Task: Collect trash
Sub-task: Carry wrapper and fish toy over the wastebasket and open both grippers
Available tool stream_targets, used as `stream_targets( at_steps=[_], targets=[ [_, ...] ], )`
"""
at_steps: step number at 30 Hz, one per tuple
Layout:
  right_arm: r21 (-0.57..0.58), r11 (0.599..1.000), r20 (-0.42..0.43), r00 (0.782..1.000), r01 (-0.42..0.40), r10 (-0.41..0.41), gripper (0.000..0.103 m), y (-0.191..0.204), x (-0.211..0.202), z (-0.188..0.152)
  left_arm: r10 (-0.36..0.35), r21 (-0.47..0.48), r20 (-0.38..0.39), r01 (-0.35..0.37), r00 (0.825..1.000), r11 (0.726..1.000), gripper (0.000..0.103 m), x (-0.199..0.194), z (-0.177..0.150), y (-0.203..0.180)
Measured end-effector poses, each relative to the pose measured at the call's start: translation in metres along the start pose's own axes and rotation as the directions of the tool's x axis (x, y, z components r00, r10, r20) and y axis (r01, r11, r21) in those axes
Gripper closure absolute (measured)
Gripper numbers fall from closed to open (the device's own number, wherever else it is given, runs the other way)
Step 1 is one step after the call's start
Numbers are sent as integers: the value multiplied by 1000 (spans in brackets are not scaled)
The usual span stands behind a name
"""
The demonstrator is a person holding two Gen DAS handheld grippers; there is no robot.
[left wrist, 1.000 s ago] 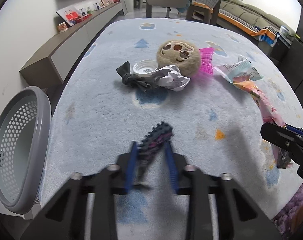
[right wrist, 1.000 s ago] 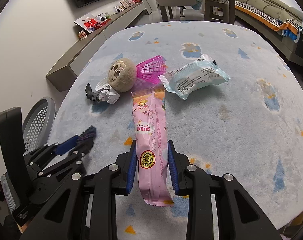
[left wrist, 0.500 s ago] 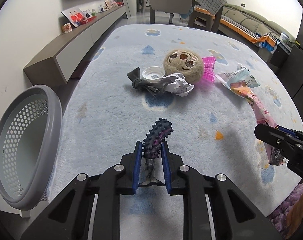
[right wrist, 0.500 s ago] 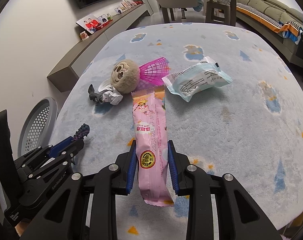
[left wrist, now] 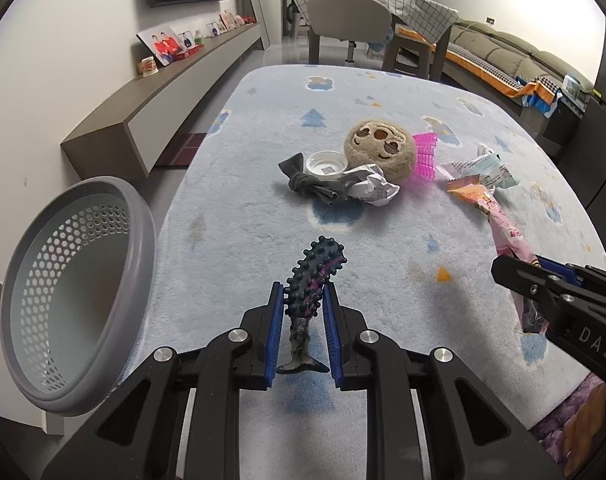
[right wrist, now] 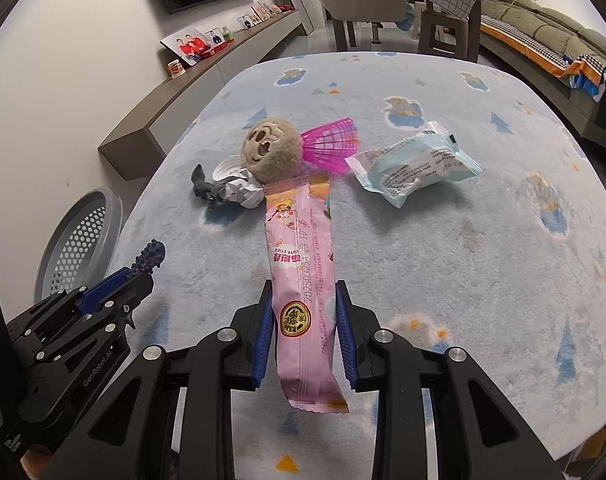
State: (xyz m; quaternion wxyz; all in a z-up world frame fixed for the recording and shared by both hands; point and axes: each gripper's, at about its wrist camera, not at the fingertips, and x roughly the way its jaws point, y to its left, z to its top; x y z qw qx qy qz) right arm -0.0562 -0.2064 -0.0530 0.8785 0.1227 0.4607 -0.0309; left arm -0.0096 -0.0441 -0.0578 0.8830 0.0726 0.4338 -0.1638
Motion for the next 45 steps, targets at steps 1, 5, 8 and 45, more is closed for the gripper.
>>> stream_targets(
  at_steps=[1, 5, 8, 45],
  targets=[
    [-9, 1000, 3, 1000, -1, 1, 75, 4, 0, 0, 3, -4, 4, -3, 1000, 1000, 83, -3, 0, 2],
    [-24, 1000, 1, 1000, -6, 6, 75, 14, 1, -1, 13, -27, 13, -13, 1000, 1000, 83, -12, -1, 11],
    [-33, 999, -4, 1000, -17, 17, 75, 22, 1, -2, 16, -48, 21, -15, 1000, 999, 83, -20, -3, 21],
    [-280, 924, -103, 966, -258, 239, 75, 214, 52, 23, 258, -264, 7, -247, 966, 932, 83, -63, -16, 210]
  ],
)
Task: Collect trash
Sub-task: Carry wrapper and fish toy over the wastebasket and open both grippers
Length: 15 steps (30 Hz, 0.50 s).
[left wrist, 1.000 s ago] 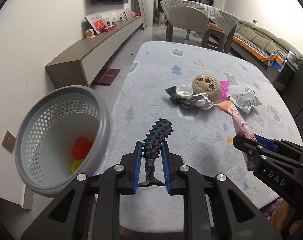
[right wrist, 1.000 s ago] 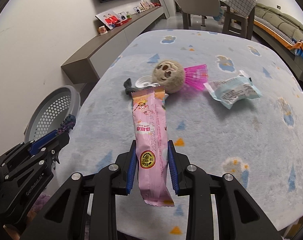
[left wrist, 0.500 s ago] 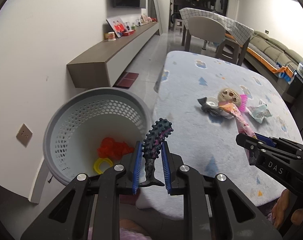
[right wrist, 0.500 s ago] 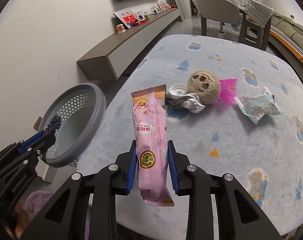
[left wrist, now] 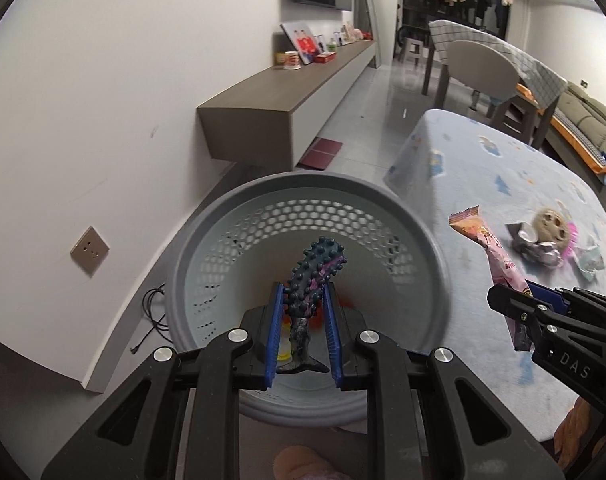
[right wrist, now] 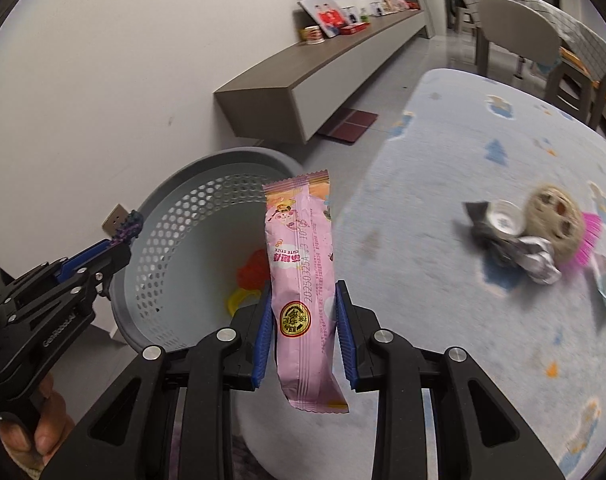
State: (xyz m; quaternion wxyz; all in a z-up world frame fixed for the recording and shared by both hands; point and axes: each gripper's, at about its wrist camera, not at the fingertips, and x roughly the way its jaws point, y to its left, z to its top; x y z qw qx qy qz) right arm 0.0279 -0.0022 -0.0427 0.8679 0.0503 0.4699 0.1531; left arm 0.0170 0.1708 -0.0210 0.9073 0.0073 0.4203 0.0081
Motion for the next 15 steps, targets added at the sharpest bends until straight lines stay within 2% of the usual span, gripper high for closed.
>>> stream_targets(
  at_steps=[7, 13, 14, 15],
  targets=[
    [-60, 997, -32, 999, -42, 40, 75, 31, 34, 17, 10, -31, -25, -10, 1000, 999, 83, 27, 7, 21],
    [-81, 995, -45, 998, -51, 48, 73, 39, 50, 20, 11, -47, -52, -14, 999, 999, 82, 43, 6, 30],
    [-83, 995, -46, 998, -53, 49, 71, 39, 51, 20, 15, -46, -51, -17, 999, 999, 78, 43, 6, 32],
    [-84, 995, -46, 998, -54, 50, 66, 39, 52, 21, 21, -46, -48, -23, 999, 999, 70, 44, 6, 33]
  ],
)
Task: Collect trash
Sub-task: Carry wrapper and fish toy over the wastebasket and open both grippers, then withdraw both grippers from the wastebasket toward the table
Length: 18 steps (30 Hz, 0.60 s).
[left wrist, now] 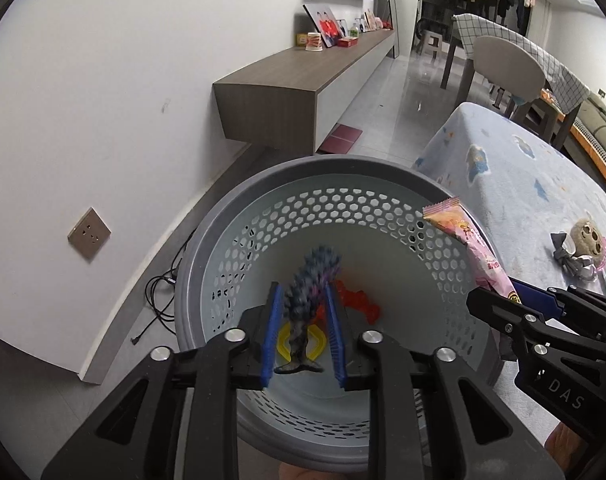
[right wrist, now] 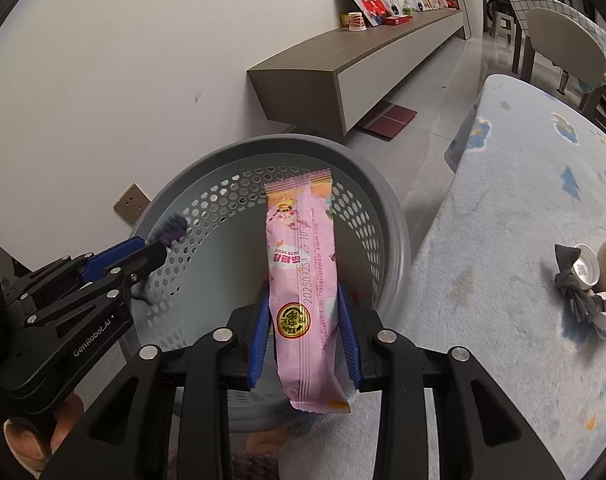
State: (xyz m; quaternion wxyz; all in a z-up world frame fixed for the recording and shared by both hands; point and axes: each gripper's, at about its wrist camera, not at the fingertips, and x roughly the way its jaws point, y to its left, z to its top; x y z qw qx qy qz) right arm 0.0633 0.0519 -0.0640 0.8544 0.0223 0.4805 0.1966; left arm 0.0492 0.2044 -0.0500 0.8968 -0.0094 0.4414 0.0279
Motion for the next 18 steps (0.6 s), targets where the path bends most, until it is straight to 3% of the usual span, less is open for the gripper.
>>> stream_targets(
  at_steps=[1, 2, 3, 18],
  targets=[
    [-1, 1000, 1, 1000, -1, 1, 63, 0, 0, 1, 4, -2, 5, -4, 1000, 1000, 63, -1, 0, 1],
    [-2, 1000, 6, 1000, -1, 1, 55, 0, 0, 1, 9, -7, 11, -9, 1000, 1000, 45, -1, 0, 2],
    [-1, 1000, 13, 1000, 1, -1, 49, 0, -1, 1, 16, -12, 22, -16, 1000, 1000, 33, -2, -1, 4],
    [9, 1000, 29, 999, 24, -24, 49, -5, -12, -8, 45, -53, 22, -43, 999, 998, 31, -10, -6, 14]
  ],
)
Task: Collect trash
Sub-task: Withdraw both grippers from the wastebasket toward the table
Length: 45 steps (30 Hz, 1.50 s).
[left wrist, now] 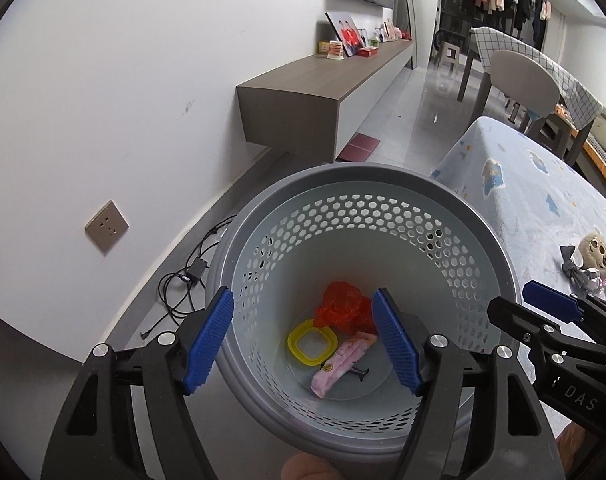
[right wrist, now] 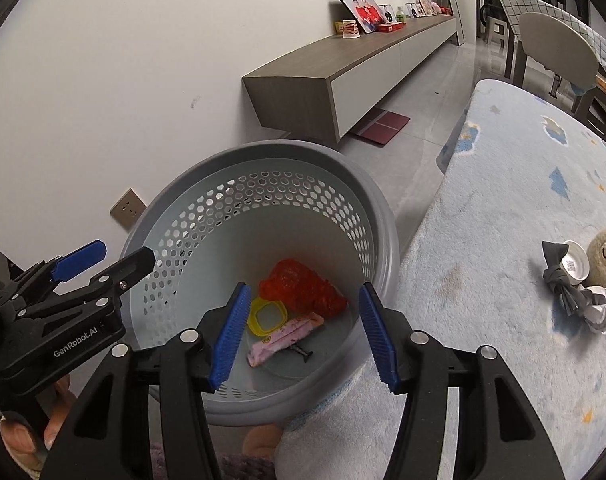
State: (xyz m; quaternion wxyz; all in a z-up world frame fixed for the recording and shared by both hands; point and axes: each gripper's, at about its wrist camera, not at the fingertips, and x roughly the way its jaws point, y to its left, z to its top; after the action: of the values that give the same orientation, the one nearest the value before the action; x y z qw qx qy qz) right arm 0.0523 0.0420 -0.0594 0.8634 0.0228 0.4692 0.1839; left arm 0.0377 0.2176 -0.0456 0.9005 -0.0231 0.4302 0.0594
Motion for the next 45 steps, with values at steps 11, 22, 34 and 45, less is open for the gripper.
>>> stream_targets(
  at_steps=[11, 22, 34, 45],
  targets=[
    [9, 1000, 14, 1000, 11, -12, 49, 1, -16, -8, 11, 3, 23, -11, 1000, 1000, 24, -21, -3, -2],
    [43, 998, 72, 996, 56, -59, 49, -2, -61, -21, -11, 16, 82, 10, 997, 1000, 24, -61, -5, 2],
    [148, 966, 150, 960, 212, -234, 47, -29, -147, -65, -143, 105, 115, 131, 983, 986, 23, -110, -24, -16],
    [236, 933, 144, 939, 273, -312, 47, -75, -183, -105, -234, 163, 111, 214, 966, 963, 23, -131, -35, -64]
  ],
)
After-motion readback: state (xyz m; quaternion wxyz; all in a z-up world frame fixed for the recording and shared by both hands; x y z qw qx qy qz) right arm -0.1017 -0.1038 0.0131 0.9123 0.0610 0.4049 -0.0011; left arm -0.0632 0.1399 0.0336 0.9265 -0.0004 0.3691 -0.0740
